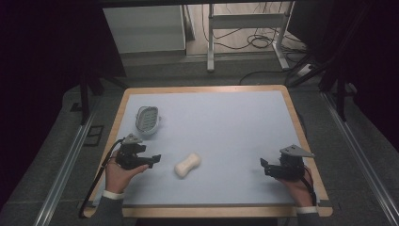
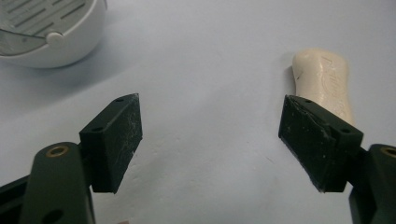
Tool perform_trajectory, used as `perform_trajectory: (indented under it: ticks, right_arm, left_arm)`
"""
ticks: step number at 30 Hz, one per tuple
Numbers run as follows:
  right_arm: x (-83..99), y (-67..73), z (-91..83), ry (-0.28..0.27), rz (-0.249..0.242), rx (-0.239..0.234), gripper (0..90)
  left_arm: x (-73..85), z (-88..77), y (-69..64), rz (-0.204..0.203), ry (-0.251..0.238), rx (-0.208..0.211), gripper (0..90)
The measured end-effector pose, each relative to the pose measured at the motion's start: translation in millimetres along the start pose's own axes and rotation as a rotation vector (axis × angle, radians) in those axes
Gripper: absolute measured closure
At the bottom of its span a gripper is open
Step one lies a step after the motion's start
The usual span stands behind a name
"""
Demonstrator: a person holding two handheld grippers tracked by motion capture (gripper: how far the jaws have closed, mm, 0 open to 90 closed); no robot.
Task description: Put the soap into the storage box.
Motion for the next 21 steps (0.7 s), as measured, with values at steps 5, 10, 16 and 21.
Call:
perform_trajectory:
  ticks: [5,10,16,21]
  right_arm:
    - [0.5,-0.8,-2.5,-0.002,0.003,0.004,10.0]
    - [1.3,-0.5,-3.2,-0.001,-0.004,0.009,10.0]
    - [2.1,-1.9,-3.8,0.002,-0.002,0.008,10.0]
    - [2.3,-3.5,-4.9,0.005,0.002,0.011,10.0]
  left_arm:
    - [-4.6,-7.4,-1.0,0.021,0.024,0.004,21.2]
    - [-9.5,-13.6,-2.9,0.039,0.034,0.004,20.9]
    - [-18.6,-17.3,-8.3,0.055,0.030,0.004,20.8]
    - [-24.5,-16.9,-14.3,0.081,0.050,0.009,20.7]
Point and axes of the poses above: each handheld gripper's, and its own axes: z roughly forward along the jaws, x roughly out of its underside, y roughly to its left, the point moved 1 cm from there along z, roughly forward along the jaws, and after that the axes turned 3 degrees about z, right-handed, at the moved point
